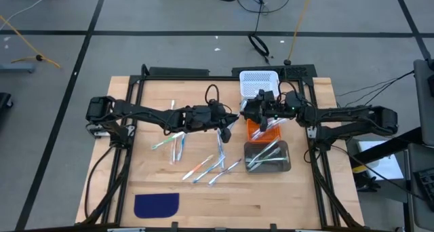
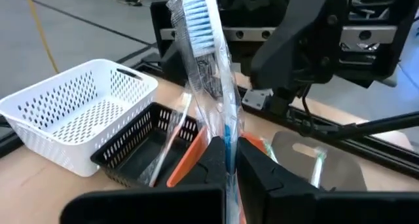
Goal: Pick & Place Toothbrushes
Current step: Put the blue toothbrush into the white bin
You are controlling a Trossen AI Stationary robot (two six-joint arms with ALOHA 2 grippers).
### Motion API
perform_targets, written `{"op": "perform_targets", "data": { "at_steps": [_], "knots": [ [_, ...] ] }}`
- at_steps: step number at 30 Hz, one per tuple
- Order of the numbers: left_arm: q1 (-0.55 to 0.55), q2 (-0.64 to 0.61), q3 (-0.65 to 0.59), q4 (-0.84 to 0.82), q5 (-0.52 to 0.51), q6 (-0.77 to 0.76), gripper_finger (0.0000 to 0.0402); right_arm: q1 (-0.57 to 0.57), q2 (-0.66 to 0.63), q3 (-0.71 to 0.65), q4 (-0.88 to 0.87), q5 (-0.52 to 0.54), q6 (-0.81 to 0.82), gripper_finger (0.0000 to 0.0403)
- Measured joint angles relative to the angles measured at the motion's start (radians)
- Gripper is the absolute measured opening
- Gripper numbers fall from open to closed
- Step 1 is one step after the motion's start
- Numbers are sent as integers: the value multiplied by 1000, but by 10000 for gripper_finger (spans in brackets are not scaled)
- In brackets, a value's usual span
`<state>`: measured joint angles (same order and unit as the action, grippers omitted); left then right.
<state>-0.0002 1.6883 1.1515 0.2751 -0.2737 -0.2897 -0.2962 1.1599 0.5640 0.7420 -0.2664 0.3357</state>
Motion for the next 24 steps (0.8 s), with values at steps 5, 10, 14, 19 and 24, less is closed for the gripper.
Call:
{"op": "perform_targets", "data": {
  "at_steps": [5,10,14,19,24],
  "knots": [
    [0,2,0,-10,-15,-1,14,0,19,0,-2,0,16,126],
    [3,2,0,-7,-29,0,27,1,18,1,-4,-8,-23,15],
    [7,2,0,-18,-27,0,29,0,18,1,-6,-27,-34,7],
    [8,2,0,-20,-25,5,30,-10,13,1,-13,-26,-38,5],
    [7,-10,0,-97,-97,46,30,-52,-14,0,-39,-22,-45,5]
  ]
}}
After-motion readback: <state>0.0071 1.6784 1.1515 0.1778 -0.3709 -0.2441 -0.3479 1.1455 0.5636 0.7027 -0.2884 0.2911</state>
